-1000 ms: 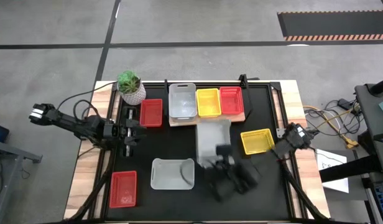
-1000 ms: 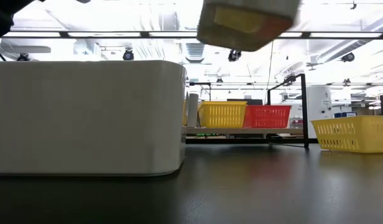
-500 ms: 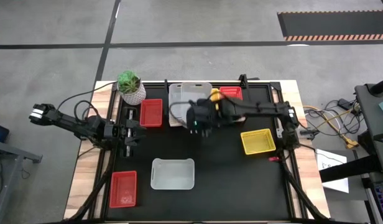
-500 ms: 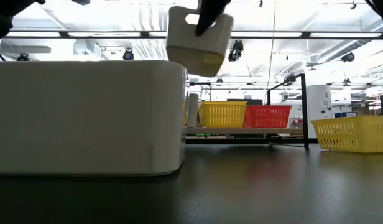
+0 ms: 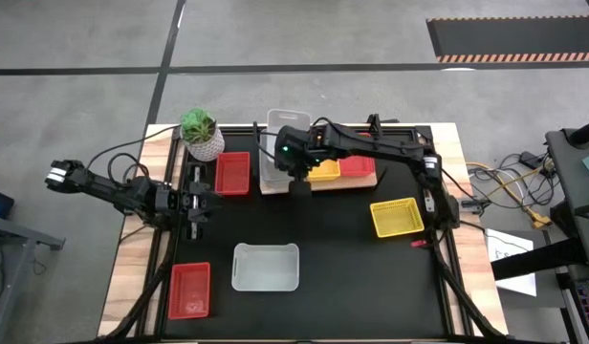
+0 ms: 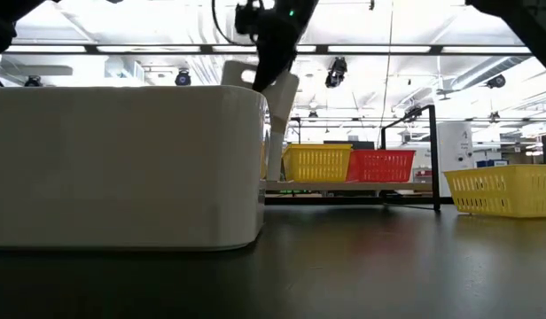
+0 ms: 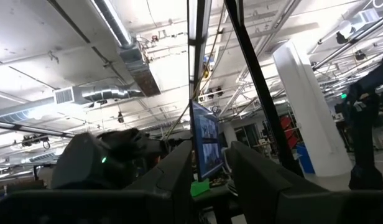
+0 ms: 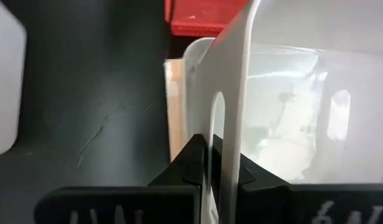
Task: Stack baskets on shelf by color
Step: Stack the right gray bin on top of the gray bin on the shelf, then stack the top red bin on top of the red bin on the shelf
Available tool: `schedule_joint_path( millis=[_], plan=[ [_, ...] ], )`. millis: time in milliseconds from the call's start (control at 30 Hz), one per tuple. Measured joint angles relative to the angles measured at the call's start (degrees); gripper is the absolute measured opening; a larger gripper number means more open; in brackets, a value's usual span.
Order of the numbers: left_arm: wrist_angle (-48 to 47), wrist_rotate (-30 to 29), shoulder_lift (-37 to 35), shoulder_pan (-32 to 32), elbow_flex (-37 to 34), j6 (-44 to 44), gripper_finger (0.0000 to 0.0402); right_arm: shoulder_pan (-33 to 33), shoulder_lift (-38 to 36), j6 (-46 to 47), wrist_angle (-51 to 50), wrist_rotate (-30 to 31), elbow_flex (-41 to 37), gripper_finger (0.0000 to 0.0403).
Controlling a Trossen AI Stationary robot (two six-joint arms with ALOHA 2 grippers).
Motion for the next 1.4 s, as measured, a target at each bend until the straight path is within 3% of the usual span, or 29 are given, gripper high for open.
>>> schedule_joint_path(
  millis=[833, 1233, 1400],
  plan=[
    [-0.11, -0.54, 0.31, 0.00, -0.09, 0.01, 0.0096, -0.55, 5.22, 0.18, 4.04, 0.30, -0.24, 0.0010],
    [-0.15, -1.51, 0.33, 0.00, -0.15, -0.02, 0.0096, -0.55, 5.48, 2.37, 3.54, 0.30, -0.07, 0.0090],
    [-0.18, -1.51, 0.33, 0.00, -0.15, -0.03, 0.0096, -0.51, 5.25, 2.84, -0.86, 0.30, 4.70, 0.0117]
  ],
)
